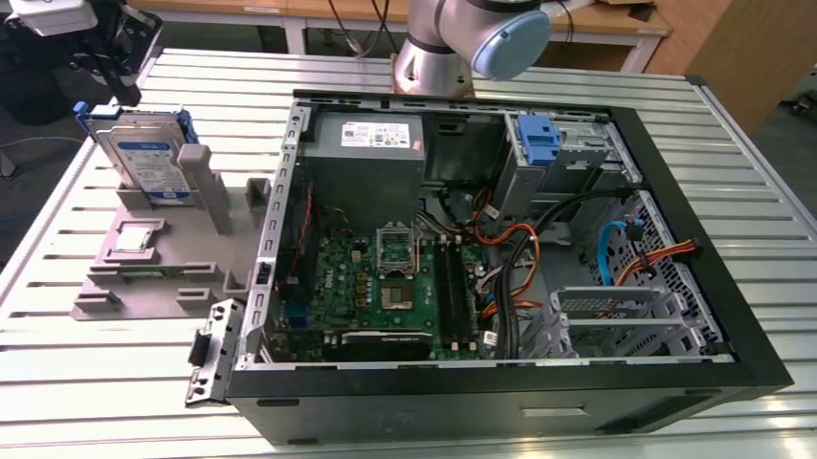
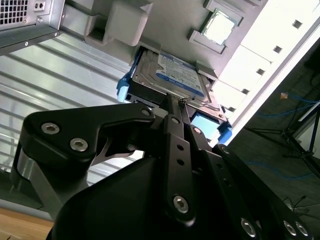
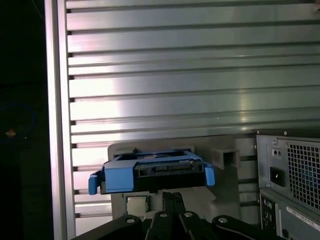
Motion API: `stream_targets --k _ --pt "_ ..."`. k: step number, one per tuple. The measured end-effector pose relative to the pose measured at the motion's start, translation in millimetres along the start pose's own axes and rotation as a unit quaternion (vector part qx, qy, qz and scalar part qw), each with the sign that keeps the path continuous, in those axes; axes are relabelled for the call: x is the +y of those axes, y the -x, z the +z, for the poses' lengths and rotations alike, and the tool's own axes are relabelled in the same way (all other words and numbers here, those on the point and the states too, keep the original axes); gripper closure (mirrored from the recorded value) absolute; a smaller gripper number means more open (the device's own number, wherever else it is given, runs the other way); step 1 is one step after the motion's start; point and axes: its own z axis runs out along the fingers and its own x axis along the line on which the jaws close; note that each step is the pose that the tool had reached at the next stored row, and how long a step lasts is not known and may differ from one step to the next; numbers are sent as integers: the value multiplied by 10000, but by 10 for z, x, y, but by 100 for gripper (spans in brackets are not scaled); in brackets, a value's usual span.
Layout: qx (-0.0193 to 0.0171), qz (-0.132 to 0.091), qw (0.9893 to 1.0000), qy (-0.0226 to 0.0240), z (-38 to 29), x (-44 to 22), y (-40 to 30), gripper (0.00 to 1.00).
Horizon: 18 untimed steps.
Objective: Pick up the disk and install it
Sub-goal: 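Reach for the disk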
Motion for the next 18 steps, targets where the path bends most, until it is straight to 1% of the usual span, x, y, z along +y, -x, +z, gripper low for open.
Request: stream_targets --k 3,5,8,18 --pt "-3 -2 10000 -65 6 24 -15 90" --pt "2 -2 10000 -84 12 32 -21 90" --pt "10 -2 10000 -88 17 42 -44 90" --pt "9 -2 10000 -87 30 71 -241 90"
